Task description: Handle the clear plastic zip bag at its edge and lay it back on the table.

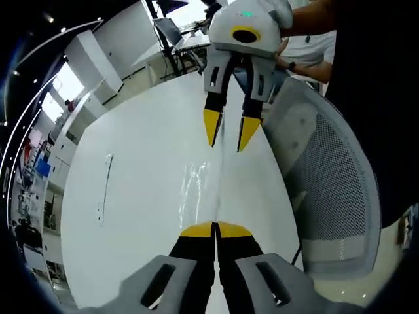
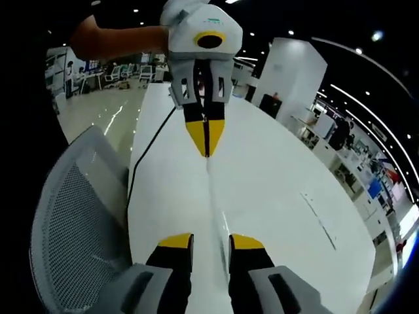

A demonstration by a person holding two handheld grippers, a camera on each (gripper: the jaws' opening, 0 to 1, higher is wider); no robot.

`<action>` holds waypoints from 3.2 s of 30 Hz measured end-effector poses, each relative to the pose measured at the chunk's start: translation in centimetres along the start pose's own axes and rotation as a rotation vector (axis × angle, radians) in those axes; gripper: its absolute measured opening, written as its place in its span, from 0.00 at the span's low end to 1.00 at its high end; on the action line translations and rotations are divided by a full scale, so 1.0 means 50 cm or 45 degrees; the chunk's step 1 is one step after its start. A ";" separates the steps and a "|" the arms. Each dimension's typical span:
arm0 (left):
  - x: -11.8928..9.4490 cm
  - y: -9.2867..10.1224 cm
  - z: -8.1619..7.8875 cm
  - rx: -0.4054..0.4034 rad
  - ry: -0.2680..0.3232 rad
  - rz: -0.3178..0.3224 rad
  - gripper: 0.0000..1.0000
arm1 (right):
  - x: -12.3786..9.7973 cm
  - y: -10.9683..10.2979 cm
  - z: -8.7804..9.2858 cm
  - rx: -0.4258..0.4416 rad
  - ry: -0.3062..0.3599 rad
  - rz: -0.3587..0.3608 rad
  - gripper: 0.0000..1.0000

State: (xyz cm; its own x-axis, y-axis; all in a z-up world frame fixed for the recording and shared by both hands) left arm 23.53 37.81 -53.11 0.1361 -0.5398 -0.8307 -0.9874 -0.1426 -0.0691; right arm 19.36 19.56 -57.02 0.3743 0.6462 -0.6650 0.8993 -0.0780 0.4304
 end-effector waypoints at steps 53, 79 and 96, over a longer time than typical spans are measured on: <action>0.041 -0.008 -0.010 0.251 0.090 -0.032 0.04 | -0.015 0.015 0.004 -0.068 -0.037 0.024 0.00; 0.021 -0.005 -0.016 0.158 0.088 -0.065 0.00 | -0.028 0.038 -0.037 -0.056 0.025 0.031 0.24; 0.018 0.005 -0.014 0.056 0.132 -0.070 0.00 | -0.008 0.035 -0.062 -0.054 0.089 0.044 0.23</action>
State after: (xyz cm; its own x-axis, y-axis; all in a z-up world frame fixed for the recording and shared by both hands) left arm 23.45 36.71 -53.49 0.1956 -0.6154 -0.7635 -0.9805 -0.1389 -0.1393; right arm 20.10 21.51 -54.10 0.3872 0.6950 -0.6059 0.8751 -0.0700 0.4789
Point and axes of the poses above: the point that each gripper's makers call its tool centre point, and the gripper's own axes: x roughly forward along the fingers, y roughly to its right, z roughly out of its underside, the point moved 9 cm from there along -x, roughly backward along the fingers, and after that the axes turned 15 degrees about -x, right-handed, at the moved point
